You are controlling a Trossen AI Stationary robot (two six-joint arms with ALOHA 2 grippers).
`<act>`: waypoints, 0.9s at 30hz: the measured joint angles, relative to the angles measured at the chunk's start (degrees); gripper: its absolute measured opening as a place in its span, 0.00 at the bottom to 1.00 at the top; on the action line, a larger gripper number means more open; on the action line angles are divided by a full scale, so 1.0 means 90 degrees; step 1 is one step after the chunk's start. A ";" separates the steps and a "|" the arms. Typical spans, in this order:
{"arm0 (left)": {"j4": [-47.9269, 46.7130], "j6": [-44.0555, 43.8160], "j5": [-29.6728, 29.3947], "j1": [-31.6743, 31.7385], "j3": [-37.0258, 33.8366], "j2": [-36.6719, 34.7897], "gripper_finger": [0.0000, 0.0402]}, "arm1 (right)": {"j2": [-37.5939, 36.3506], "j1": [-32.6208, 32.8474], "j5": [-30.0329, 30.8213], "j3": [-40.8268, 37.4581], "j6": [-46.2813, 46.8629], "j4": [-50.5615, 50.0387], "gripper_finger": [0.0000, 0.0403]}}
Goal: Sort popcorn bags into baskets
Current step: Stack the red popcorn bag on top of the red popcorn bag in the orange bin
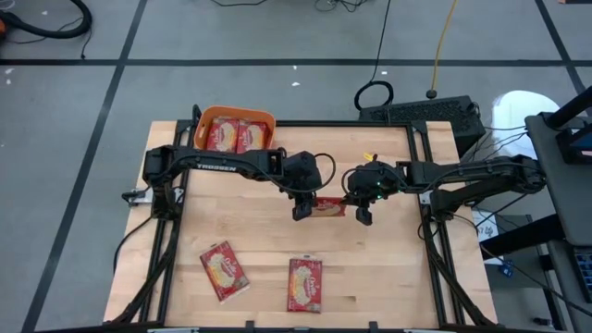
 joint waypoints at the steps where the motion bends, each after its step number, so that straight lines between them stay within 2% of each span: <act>1: 0.0002 -0.0022 -0.0042 0.0000 0.0000 0.0000 0.09 | 0.0000 0.0000 0.0006 0.0000 0.0000 0.0003 0.01; 5: 0.0002 -0.0114 -0.0108 -0.0002 0.0000 0.0000 0.12 | 0.0000 0.0000 0.0142 0.0000 0.0276 0.0036 0.07; 11: 0.0029 -0.0187 -0.0058 0.0000 0.0000 0.0000 0.06 | -0.0087 -0.0085 0.0136 0.0000 0.0542 0.0146 0.26; 17: 0.0042 -0.0390 0.0072 0.0000 0.0000 -0.0032 0.09 | -0.0544 -0.0314 0.0155 0.0000 0.0532 0.0008 0.40; 22: 0.0064 -0.0642 0.0075 0.0020 0.0000 -0.0215 0.09 | -0.1089 -0.0581 0.0216 0.0000 0.0397 -0.0435 0.44; 27: -0.0003 -0.0722 -0.0118 0.0125 0.0000 -0.0608 0.06 | -0.1738 -0.0774 0.0611 -0.0002 0.0328 -0.0883 0.44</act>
